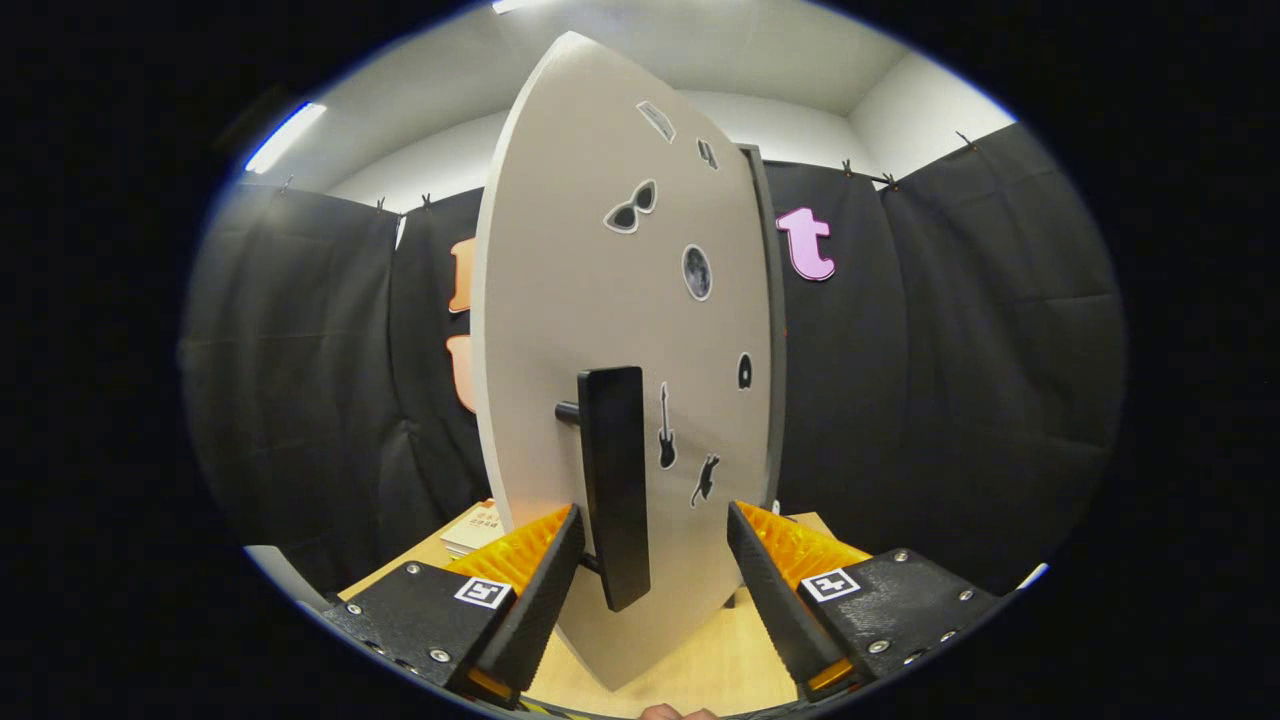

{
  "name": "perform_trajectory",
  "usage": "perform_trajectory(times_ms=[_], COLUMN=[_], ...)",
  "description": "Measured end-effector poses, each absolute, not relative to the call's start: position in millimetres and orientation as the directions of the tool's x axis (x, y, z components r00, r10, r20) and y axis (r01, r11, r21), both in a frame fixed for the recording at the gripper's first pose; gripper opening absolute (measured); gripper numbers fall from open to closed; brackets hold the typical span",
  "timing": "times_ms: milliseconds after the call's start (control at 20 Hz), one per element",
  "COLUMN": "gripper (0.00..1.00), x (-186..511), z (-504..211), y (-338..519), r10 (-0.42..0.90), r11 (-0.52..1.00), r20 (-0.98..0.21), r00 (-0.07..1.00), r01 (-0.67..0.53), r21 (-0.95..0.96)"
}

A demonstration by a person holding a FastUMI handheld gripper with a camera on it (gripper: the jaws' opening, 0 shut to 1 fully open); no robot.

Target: Open the shoe cabinet door, grab the shoes and put them into the shoe cabinet, then close the shoe cabinet door.

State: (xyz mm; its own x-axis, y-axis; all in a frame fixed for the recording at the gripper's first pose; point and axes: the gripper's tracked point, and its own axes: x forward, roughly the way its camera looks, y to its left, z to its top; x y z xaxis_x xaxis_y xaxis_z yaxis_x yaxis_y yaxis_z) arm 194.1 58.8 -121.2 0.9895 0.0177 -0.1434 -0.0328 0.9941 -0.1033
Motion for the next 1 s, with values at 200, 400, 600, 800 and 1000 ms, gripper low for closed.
perform_trajectory(times_ms=[200, 400, 600, 800, 1000], gripper=[0.91, 0.93, 0.93, 0.92, 0.92], x=[217.5, 246.8, 275.4, 298.1, 321.2], z=[-135.4, -142.1, -140.9, -144.5, -144.4], y=[87.8, 118.4, 134.5, 147.9, 159.7], r10=[0.01, 0.027, 0.026, 0.054, 0.071], r11=[0.994, 0.997, 0.996, 0.994, 0.991], r20=[-0.15, -0.155, -0.148, -0.17, -0.159], r00=[0.989, 0.988, 0.989, 0.984, 0.985], r01=[-0.026, -0.038, -0.039, -0.069, -0.088], r21=[-0.105, -0.073, -0.082, -0.083, -0.105])
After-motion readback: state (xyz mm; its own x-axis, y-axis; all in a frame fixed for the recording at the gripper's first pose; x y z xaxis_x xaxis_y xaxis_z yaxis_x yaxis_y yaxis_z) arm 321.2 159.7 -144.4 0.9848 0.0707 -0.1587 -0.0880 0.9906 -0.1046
